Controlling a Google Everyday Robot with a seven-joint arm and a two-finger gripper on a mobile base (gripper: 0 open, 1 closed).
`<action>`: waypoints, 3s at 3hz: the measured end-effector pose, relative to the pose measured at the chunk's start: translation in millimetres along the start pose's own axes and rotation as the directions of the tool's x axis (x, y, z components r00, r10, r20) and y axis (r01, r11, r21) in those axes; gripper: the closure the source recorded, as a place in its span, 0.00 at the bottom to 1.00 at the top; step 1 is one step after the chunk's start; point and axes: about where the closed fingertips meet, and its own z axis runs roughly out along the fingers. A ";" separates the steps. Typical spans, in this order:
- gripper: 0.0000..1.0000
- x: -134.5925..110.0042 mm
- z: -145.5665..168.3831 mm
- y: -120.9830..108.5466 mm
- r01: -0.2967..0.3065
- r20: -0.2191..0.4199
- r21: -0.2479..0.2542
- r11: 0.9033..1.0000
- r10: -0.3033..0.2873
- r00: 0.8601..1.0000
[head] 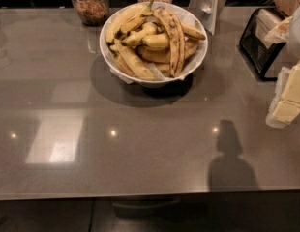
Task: Pick banana from white bowl
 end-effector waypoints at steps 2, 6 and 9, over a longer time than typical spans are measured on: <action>0.00 -7.7 -0.1 -3.8 -0.008 0.034 0.017 1.000 0.008 0.999; 0.00 -156.2 10.3 -70.6 -0.166 0.523 -0.008 0.986 0.145 0.840; 0.15 -206.4 22.0 -130.9 -0.261 0.759 -0.018 0.965 0.184 0.625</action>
Offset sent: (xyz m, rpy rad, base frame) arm 0.0118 0.0129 0.0008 0.0692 -0.0343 -0.0047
